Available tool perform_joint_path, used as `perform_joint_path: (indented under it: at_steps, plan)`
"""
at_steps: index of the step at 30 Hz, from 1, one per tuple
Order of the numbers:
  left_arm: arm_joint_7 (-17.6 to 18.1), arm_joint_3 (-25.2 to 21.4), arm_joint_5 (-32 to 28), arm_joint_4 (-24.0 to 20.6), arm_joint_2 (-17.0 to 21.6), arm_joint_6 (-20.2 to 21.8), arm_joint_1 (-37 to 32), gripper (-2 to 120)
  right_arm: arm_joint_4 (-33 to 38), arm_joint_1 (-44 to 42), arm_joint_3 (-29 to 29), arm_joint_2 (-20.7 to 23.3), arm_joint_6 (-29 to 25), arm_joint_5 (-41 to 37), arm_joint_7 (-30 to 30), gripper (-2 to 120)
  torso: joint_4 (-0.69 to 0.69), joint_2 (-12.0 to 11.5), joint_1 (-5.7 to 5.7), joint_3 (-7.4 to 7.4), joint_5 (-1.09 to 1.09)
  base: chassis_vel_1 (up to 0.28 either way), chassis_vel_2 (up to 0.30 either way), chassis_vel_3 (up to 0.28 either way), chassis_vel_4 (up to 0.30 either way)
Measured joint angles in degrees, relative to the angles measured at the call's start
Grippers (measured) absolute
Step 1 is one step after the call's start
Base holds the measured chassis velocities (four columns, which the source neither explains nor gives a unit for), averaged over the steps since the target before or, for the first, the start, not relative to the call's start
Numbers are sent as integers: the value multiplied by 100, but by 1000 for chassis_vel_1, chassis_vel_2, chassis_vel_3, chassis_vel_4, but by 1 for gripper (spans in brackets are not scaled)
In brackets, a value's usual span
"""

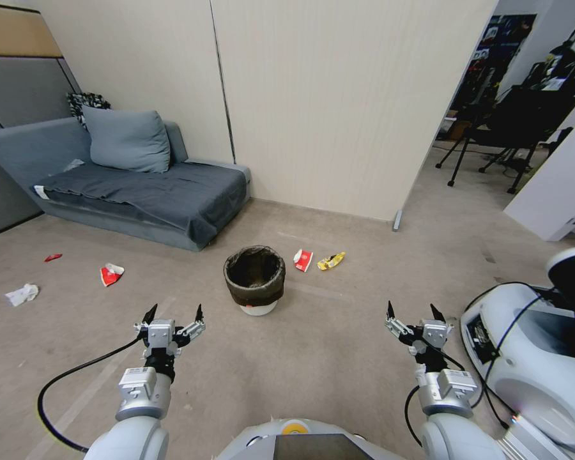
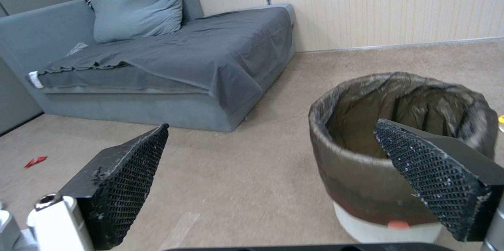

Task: Pick up the trash bin, then pick up the garbage from the floor and place it into the trash bin.

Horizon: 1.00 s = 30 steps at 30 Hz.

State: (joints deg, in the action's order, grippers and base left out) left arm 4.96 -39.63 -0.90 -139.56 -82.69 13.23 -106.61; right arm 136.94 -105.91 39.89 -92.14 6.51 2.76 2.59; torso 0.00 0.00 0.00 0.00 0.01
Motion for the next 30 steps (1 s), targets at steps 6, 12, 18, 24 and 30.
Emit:
perform_joint_path:
  at_steps: [6,12,18,24,30]
  plan:
    - [-6,5,-1,18,-5,0,12,100,-17,3,-3,0,-2,23,0,100,0,0,0,0,-1,-123,136,134,-124]
    - [-11,3,-1,20,-7,0,11,100,-29,7,-6,0,-4,28,0,100,0,0,0,0,-1,-120,135,121,-111]
    - [-16,4,9,24,-16,-2,8,100,-37,10,-6,0,-11,30,0,100,0,0,0,0,-1,-126,136,123,-124]
    - [-20,6,23,33,-22,-11,6,100,-47,13,-5,0,-18,31,0,100,0,0,-1,0,-1,-124,134,131,-136]
    - [-49,4,33,35,-24,-14,-2,100,-52,17,-6,0,-20,34,0,100,0,0,-1,0,0,-128,116,122,-129]
